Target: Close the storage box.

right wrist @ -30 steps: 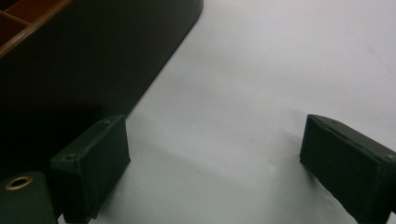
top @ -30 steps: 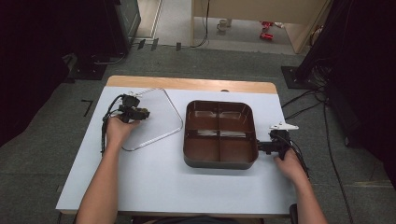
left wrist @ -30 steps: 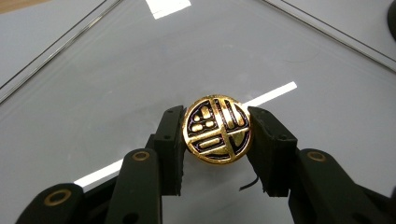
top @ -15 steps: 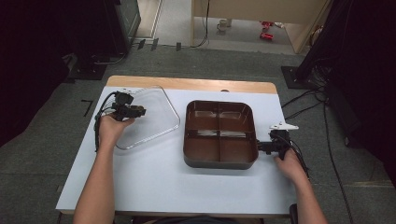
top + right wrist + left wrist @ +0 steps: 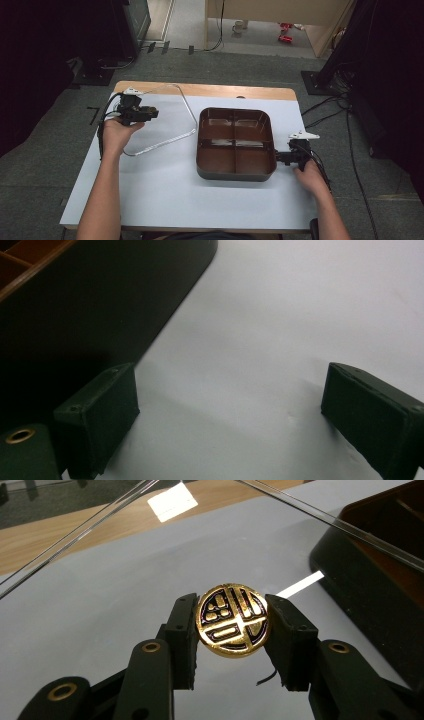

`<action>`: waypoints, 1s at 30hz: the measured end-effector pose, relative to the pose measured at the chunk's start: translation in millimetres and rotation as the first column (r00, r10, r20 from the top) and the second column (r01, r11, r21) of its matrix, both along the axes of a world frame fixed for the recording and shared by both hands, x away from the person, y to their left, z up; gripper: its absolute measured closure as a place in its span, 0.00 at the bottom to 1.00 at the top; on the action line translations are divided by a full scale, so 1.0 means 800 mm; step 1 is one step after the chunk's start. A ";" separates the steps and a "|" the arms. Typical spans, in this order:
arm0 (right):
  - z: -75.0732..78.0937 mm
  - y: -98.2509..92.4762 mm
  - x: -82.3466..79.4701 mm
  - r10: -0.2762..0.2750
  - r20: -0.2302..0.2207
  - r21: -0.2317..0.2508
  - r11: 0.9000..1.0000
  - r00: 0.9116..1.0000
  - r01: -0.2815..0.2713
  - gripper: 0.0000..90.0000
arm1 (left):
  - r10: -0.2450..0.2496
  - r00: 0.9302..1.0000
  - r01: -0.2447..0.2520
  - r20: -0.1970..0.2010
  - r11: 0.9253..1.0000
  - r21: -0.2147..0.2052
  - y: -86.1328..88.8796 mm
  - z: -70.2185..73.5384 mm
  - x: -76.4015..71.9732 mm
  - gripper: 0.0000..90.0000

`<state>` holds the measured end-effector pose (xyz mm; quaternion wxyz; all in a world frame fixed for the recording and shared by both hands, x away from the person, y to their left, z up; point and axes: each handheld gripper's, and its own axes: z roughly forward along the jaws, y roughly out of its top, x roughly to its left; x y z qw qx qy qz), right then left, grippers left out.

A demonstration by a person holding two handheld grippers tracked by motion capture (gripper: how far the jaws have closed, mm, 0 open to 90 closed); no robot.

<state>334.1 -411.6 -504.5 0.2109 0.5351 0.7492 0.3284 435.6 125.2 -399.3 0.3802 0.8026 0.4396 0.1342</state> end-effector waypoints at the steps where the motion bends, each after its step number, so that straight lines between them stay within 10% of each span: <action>1: 0.000 0.000 0.000 0.000 0.000 0.000 1.000 1.000 0.000 0.09 | -0.010 1.000 0.010 0.001 1.000 -0.001 -0.003 0.001 0.000 0.66; 15: 0.000 0.000 0.000 0.000 0.000 0.000 1.000 1.000 0.000 0.08 | -0.143 0.989 0.143 0.045 0.990 0.016 -0.088 0.021 -0.021 0.66; 30: 0.000 0.000 0.000 0.000 0.000 0.001 1.000 1.000 0.000 0.09 | -0.307 0.951 0.306 0.041 0.952 0.019 -0.183 0.021 -0.040 0.66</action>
